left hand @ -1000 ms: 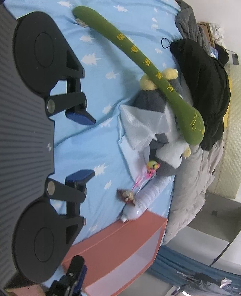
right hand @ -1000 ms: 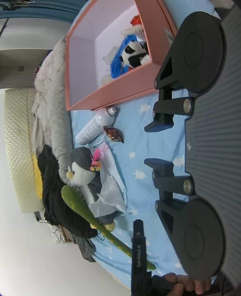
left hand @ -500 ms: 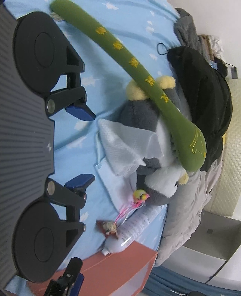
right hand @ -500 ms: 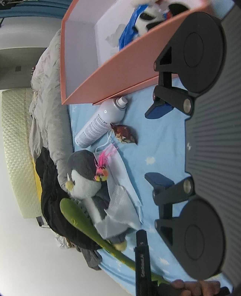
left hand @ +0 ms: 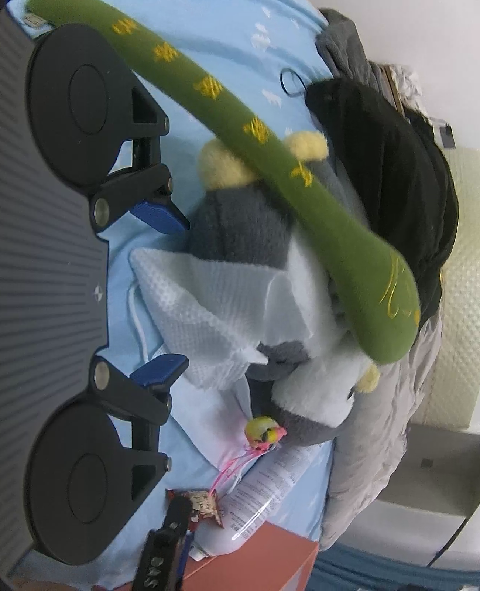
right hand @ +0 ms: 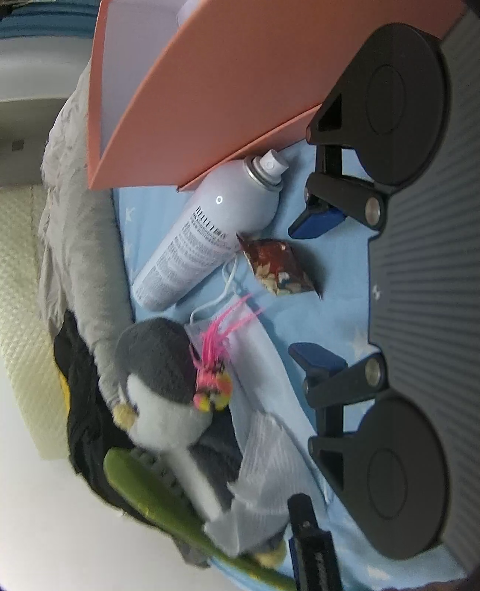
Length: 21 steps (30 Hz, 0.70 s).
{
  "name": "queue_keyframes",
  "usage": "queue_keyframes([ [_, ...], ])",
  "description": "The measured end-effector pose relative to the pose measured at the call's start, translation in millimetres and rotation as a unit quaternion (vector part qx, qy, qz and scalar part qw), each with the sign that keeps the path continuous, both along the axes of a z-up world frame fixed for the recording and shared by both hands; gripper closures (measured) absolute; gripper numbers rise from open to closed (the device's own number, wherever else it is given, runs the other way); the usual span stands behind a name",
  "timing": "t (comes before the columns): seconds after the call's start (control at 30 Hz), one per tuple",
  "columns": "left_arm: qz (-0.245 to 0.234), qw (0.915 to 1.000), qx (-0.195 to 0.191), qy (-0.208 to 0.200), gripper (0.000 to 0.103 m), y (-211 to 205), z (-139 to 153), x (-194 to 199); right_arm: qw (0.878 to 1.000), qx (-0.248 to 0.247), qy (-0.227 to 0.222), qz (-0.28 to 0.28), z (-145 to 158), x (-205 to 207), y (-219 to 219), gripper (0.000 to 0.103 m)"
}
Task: Organize soft objects
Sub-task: 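Grasp the snack wrapper with the right gripper while the left gripper grasps the white tissue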
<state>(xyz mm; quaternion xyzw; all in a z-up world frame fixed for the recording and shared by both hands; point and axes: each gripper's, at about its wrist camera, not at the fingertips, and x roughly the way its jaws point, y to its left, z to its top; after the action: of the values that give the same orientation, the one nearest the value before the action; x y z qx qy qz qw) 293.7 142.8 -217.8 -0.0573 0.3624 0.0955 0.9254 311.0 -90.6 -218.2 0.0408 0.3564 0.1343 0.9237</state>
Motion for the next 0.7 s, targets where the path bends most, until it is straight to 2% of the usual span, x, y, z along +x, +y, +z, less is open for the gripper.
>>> queue_keyframes([
  [0.13, -0.004, 0.9999, 0.002, 0.011, 0.03, -0.9, -8.4, 13.9, 1.0, -0.008, -0.001, -0.012, -3.9, 8.9, 4.3, 0.046],
  [0.2, 0.0, 0.9999, -0.001, 0.015, 0.041, -1.0, -11.6, 20.0, 1.0, -0.008, 0.002, -0.02, -7.1, 13.4, 3.8, 0.05],
  [0.23, 0.002, 0.9998, -0.001, 0.019, 0.044, -0.7, -13.1, 22.0, 1.0, -0.01, 0.004, -0.022, -9.1, 16.1, 3.9, 0.055],
  [0.27, 0.003, 0.9997, -0.003, 0.022, 0.054, -0.3, -14.5, 23.1, 1.0, -0.012, 0.005, -0.024, -10.8, 17.4, 3.8, 0.059],
  [0.3, 0.001, 0.9997, -0.008, 0.022, 0.059, 0.6, -14.9, 23.6, 1.0, -0.013, 0.007, -0.028, -12.1, 18.4, 2.9, 0.066],
  [0.4, 0.004, 0.9998, -0.009, 0.02, 0.082, -1.2, -11.8, 22.8, 1.0, -0.011, 0.006, -0.025, -12.1, 17.7, 0.6, 0.068],
  [0.6, 0.01, 0.9998, -0.012, 0.012, 0.09, -9.3, 1.9, 8.0, 1.0, 0.0, 0.007, -0.014, -2.1, 5.5, -1.3, 0.068],
  [0.7, 0.019, 0.9993, -0.031, 0.008, 0.091, -8.7, 9.9, -5.8, 1.0, 0.003, 0.007, -0.01, 7.2, -7.2, -3.3, 0.069],
])
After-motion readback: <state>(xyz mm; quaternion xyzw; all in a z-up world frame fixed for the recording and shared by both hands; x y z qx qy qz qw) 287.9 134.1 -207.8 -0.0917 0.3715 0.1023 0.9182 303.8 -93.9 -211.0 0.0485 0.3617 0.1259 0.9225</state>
